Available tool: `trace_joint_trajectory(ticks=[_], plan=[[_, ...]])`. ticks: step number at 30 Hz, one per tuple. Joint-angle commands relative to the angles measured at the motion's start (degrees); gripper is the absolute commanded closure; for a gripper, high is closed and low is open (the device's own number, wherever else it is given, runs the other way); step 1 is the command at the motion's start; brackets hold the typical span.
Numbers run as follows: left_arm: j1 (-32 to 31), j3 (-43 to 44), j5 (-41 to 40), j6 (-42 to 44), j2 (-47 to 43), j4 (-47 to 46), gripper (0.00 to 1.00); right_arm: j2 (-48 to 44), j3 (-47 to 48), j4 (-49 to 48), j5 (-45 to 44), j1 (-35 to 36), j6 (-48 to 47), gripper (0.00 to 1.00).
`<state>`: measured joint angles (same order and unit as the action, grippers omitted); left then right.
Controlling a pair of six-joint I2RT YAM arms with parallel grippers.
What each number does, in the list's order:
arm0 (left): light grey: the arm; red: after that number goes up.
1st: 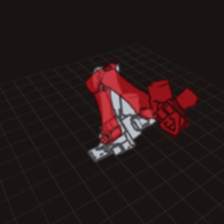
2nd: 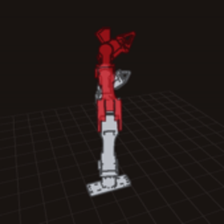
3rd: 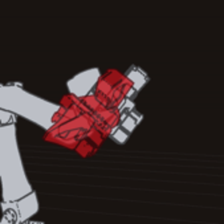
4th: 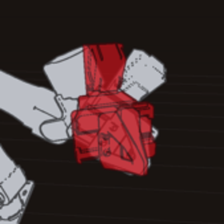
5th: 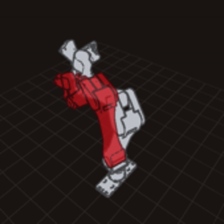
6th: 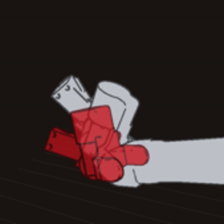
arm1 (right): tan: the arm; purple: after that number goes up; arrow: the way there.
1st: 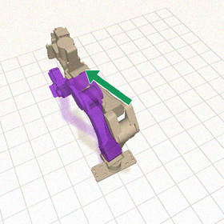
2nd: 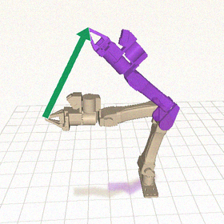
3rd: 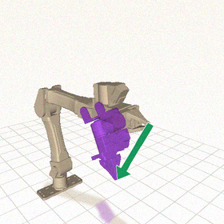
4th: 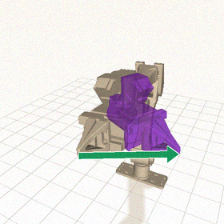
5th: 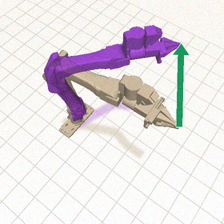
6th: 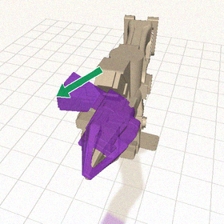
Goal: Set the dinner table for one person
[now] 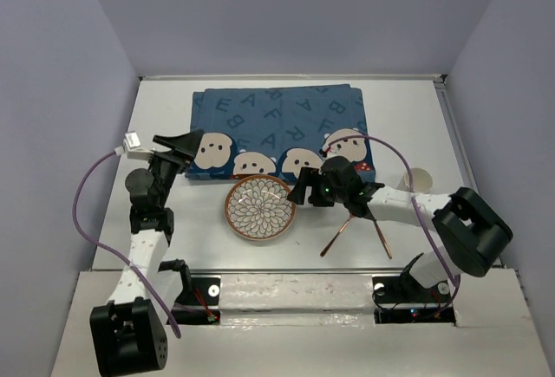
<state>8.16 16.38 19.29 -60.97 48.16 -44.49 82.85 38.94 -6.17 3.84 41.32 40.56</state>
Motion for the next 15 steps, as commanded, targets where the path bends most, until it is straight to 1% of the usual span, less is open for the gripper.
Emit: trace_joint_trajectory(ticks=[1,3,4,5,6,7,8,10,11,12,13,15], plan=[[-3.8,9.6,13.1,9.3,-4.7,8.6,0.08,5.9,1.0,-10.6,2.6,1.3,6.0,0.16],[-6.0,12.3,13.1,14.3,-6.4,12.9,0.07,7.6,1.7,-12.4,4.2,2.6,6.8,0.21],[-6.4,13.1,13.2,18.4,-6.7,14.9,0.06,8.4,2.1,-12.6,4.3,3.1,7.1,0.24],[-6.9,13.8,13.3,20.3,-6.9,18.5,0.06,9.7,2.5,-12.8,4.4,3.7,7.3,0.28],[-7.4,14.5,13.1,22.5,-7.1,20.4,0.06,10.3,2.8,-12.8,4.4,3.7,7.5,0.31],[-7.9,16.0,12.8,26.5,-7.6,24.4,0.05,11.3,3.1,-13.3,4.5,4.4,8.2,0.38],[-8.4,16.8,12.2,28.4,-7.8,26.3,0.05,11.3,2.9,-14.0,4.7,4.4,8.2,0.39],[-11.7,18.9,10.3,31.8,-8.9,29.7,0.05,12.2,1.9,-16.1,5.8,4.4,9.7,0.59],[-12.9,19.4,7.9,34.7,-9.3,32.6,0.05,12.2,1.3,-16.8,5.9,4.4,10.5,0.85],[-14.5,19.7,6.5,36.1,-9.9,33.7,0.04,11.8,0.6,-17.3,6.4,4.4,10.7,0.97],[-17.2,19.9,5.1,37.2,-11.2,35.5,0.03,11.3,-0.6,-17.9,6.5,4.4,10.8,1.0],[-19.0,19.9,2.7,39.5,-12.7,37.1,0.02,7.9,-2.4,-18.4,7.4,4.4,11.2,1.0]])
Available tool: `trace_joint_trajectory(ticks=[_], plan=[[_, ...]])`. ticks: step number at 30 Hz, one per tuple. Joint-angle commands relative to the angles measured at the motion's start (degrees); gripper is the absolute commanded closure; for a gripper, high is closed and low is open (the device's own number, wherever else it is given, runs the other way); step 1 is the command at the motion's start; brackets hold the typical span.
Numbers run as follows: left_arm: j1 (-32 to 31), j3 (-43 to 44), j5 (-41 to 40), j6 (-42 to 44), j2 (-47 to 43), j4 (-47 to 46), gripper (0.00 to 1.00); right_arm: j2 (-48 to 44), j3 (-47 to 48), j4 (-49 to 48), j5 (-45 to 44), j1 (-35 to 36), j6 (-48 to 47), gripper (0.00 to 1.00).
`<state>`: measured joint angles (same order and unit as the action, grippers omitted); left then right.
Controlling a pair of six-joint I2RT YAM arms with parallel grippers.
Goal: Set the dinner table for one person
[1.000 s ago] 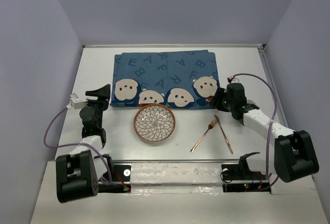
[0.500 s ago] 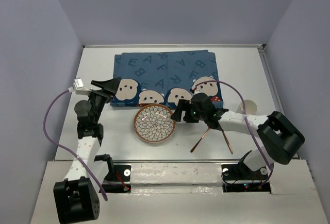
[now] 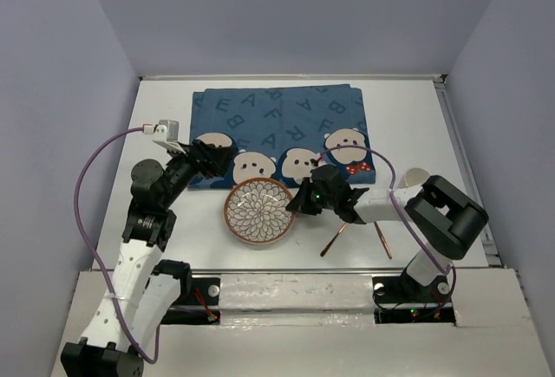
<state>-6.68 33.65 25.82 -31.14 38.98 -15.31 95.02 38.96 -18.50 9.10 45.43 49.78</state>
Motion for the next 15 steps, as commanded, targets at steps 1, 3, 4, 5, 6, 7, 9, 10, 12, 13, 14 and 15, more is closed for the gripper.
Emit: trace_joint_trajectory(ticks=[1,3,4,5,6,7,9,10,12,13,14,15], plan=[[-4.7,2.7,-4.2,10.3,-4.1,8.7,0.01,-6.1,-3.2,-6.3,2.8,0.3,2.0,1.0],[-6.4,2.8,-5.6,10.9,-5.3,9.6,0.01,-10.4,-5.1,-5.6,4.6,0.3,1.7,1.0],[-6.9,3.3,-5.9,11.6,-6.1,9.8,0.01,-15.4,-5.6,-4.2,5.2,0.3,1.6,1.0],[-7.6,3.5,-6.2,11.8,-6.5,10.0,0.01,-18.1,-5.5,-2.4,5.0,0.3,0.6,1.0],[-8.0,3.7,-6.4,11.9,-6.8,10.1,0.01,-20.6,-5.5,-0.6,5.0,0.3,0.1,1.0],[-8.2,4.0,-6.6,12.1,-7.2,10.4,0.01,-25.4,-4.6,2.9,4.0,0.3,-0.6,1.0],[-8.7,4.4,-7.2,12.2,-7.4,10.7,0.01,-28.6,-1.5,6.7,1.5,0.3,-2.8,1.0],[-8.9,4.4,-7.5,12.5,-7.4,10.9,0.01,-30.0,-0.2,9.4,1.3,-0.6,-3.5,1.0],[-9.3,4.6,-8.4,12.8,-7.8,11.4,0.01,-29.9,4.0,10.8,1.4,-2.3,-5.4,1.0],[-9.5,4.6,-9.0,12.9,-7.9,11.7,0.01,-29.3,4.0,11.1,1.2,-3.2,-6.1,1.0],[-9.6,4.8,-10.0,13.3,-8.0,12.5,0.01,-27.5,7.2,11.5,0.7,-5.1,-7.2,1.0],[-9.7,4.9,-10.3,13.5,-8.1,13.0,0.01,-26.2,8.8,11.7,0.1,-6.2,-7.7,1.0]])
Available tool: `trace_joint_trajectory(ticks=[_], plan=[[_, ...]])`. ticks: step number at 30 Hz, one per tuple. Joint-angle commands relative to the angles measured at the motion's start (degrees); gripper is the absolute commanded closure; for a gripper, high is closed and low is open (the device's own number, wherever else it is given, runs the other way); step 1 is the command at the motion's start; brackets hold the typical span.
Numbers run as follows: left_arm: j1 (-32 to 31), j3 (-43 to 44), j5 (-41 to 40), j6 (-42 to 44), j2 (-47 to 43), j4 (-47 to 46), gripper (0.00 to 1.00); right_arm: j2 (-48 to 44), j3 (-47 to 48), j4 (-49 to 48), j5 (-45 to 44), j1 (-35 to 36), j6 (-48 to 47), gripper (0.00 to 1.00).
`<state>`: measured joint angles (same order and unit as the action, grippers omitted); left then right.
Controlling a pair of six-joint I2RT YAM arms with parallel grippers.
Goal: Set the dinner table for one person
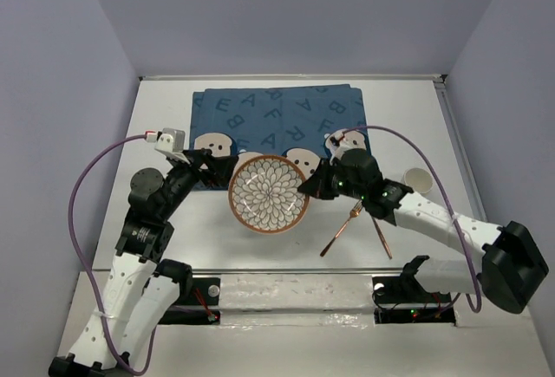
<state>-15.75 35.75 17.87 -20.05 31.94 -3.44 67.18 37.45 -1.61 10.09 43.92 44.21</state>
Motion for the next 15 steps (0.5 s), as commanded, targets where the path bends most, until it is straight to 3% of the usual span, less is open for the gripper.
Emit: trace_joint_trajectory(ticks=[1,7,15], plan=[[-0.8,3.0,-2.6,2.6,-1.4,1.4,0.01,2.9,13.5,-5.0,-1.0,-5.9,-2.5,1.0],[-2.3,3.0,-2.8,2.9,-2.4,1.9,0.01,13.7,25.0,-5.0,-1.3,-13.4,-2.9,1.0],[-5.2,2.7,-3.0,3.0,-2.9,1.9,0.01,28.7,39.3,-5.0,0.2,-16.5,-0.9,1.0]])
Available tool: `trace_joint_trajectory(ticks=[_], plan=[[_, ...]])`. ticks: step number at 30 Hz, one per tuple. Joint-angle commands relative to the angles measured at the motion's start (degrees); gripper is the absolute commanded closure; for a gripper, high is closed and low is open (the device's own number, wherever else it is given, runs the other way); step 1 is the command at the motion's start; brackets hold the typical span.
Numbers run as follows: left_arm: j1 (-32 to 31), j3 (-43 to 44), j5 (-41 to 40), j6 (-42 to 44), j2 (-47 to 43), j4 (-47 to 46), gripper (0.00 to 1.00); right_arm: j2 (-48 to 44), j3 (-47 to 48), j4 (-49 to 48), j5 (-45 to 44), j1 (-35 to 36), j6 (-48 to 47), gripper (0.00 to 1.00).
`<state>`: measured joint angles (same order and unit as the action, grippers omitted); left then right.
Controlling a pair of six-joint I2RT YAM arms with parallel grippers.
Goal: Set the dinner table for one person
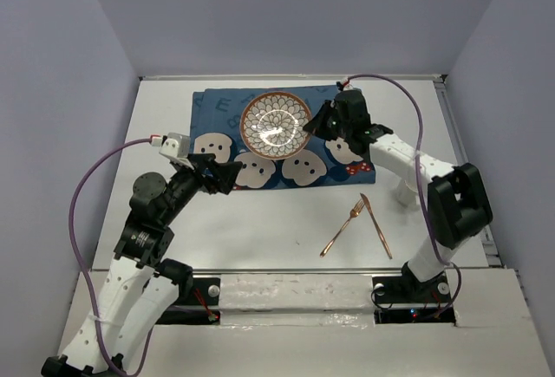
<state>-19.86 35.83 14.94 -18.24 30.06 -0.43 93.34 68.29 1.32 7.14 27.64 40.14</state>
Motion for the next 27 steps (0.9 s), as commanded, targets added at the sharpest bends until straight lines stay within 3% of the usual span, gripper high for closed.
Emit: trace_joint_trajectory(ticks=[1,9,27], plan=[[-1.2,2.7,-0.1,1.1,-1.2,-1.1,0.01,3.7,10.6,-7.8,3.2,-0.9,3.4,1.0],[-2.2,2.6,-0.3,1.2,-1.1,-1.2,0.01,13.7,16.3,-8.4,4.6,-2.5,5.7,1.0],[-2.3,2.5,-0.6,1.2,-0.2,-1.1,0.01,23.4,19.3,-10.1,7.4,-4.8,7.1,1.0]])
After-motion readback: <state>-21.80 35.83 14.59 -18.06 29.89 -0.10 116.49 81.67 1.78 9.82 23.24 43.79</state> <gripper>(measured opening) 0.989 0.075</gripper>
